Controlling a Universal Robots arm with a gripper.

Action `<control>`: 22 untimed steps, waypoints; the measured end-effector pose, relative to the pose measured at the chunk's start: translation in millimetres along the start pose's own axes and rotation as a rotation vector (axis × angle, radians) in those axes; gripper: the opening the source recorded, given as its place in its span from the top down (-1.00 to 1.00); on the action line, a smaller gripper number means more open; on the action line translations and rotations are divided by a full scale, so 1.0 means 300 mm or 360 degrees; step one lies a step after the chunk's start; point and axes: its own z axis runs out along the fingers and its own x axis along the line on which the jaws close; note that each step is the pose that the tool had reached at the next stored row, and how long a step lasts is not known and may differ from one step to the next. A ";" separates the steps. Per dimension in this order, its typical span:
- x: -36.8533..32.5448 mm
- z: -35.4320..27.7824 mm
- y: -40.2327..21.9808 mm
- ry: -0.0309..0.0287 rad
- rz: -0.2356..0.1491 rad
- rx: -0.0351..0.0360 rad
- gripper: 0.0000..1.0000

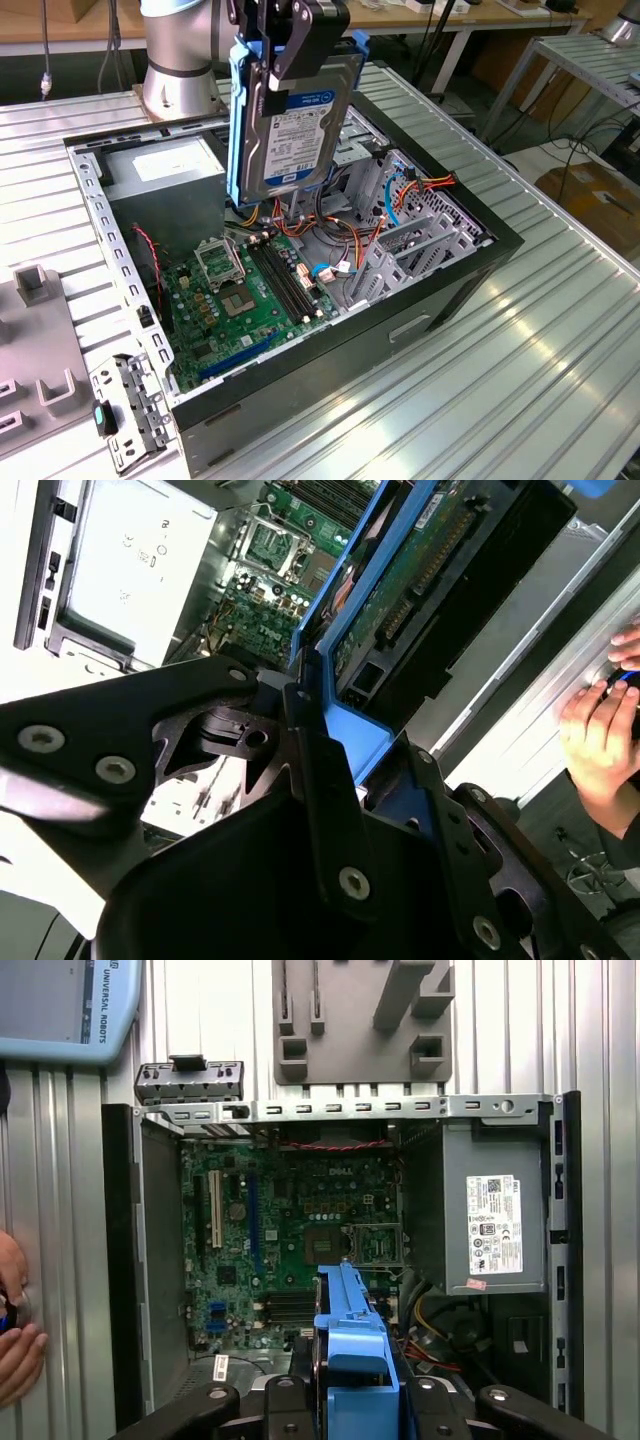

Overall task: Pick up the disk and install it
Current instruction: 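Insert the disk into the insertion slot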

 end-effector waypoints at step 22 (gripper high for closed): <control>0.058 0.008 -0.106 0.00001 0.0000 0.0000 0.25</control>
